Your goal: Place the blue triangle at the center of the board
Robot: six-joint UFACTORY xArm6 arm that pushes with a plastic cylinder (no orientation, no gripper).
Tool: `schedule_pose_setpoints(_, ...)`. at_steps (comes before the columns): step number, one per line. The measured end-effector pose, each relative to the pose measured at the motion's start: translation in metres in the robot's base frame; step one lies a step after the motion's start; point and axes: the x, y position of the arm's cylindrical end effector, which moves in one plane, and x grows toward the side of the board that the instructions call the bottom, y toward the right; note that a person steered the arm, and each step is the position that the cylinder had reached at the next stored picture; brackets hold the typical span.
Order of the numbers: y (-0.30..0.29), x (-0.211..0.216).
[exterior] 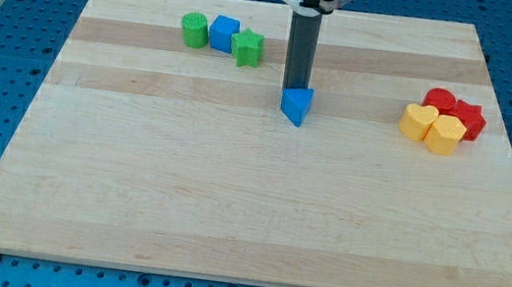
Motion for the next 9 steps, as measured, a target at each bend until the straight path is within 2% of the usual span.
schedule_pose_setpoints(1,0.021,-0.026)
schedule_pose_setpoints(2,0.057,-0.023)
schedule_pose_setpoints(3,0.076,0.002)
schedule_pose_setpoints(5,0.075,0.060)
schedule_pose_setpoints(7,0.029,0.053)
schedule_pose_setpoints(9,0.017,0.030)
